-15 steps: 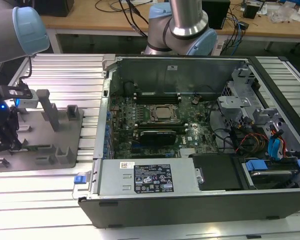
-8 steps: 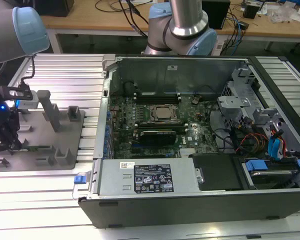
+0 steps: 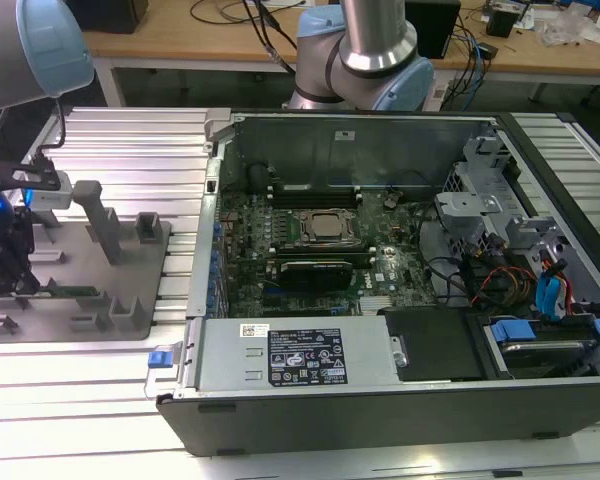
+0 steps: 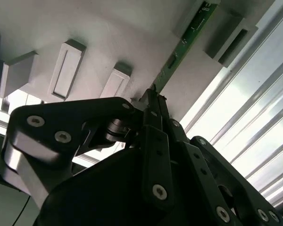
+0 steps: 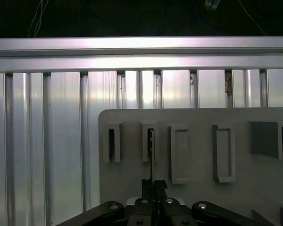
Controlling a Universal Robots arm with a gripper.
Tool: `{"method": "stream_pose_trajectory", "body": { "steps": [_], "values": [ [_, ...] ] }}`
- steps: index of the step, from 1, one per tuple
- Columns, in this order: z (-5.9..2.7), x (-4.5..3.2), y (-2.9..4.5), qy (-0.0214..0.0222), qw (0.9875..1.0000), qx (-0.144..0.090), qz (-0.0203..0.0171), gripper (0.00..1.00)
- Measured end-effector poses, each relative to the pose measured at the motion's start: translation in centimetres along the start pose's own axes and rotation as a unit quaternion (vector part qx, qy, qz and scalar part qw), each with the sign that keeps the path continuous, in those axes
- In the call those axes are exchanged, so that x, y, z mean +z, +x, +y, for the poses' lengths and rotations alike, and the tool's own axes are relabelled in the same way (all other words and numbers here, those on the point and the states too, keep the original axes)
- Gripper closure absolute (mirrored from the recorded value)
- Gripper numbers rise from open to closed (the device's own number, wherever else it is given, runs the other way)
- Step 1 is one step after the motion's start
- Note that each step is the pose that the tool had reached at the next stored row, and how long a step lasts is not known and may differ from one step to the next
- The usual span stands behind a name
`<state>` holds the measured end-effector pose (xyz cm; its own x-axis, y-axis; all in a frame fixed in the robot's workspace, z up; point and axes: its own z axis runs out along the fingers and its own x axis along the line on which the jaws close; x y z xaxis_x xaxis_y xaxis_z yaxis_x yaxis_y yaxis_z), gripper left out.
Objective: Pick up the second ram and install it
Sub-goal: 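Pick up the second ram and move it above second insertion slot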
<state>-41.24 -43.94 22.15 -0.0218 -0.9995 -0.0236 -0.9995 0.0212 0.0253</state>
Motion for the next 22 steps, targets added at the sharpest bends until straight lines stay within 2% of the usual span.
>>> {"method": "stream_pose_trajectory", "body": {
  "steps": [5,7,10,11,12,14,19,22],
  "values": [
    [0.0,-0.02,0.0,0.0,1.0,0.0,0.0,0.91],
    [0.0,-0.43,-0.04,0.0,1.0,0.0,0.0,0.91],
    [0.07,-2.65,-0.28,0.0,1.0,0.0,0.0004,0.91],
    [0.08,-3.23,-0.32,0.0,1.0,0.0,0.0005,0.91],
    [0.09,-3.49,-0.34,0.0,1.0,0.0,0.0005,0.91],
    [0.13,-4.92,-0.44,0.0,1.0,0.0,0.0007,0.91],
    [0.17,-6.4,-0.56,0.0,1.0,0.0,0.0015,0.91],
    [0.18,-6.65,-0.6,0.0,1.0,0.0,0.0016,0.91]
  ]
}}
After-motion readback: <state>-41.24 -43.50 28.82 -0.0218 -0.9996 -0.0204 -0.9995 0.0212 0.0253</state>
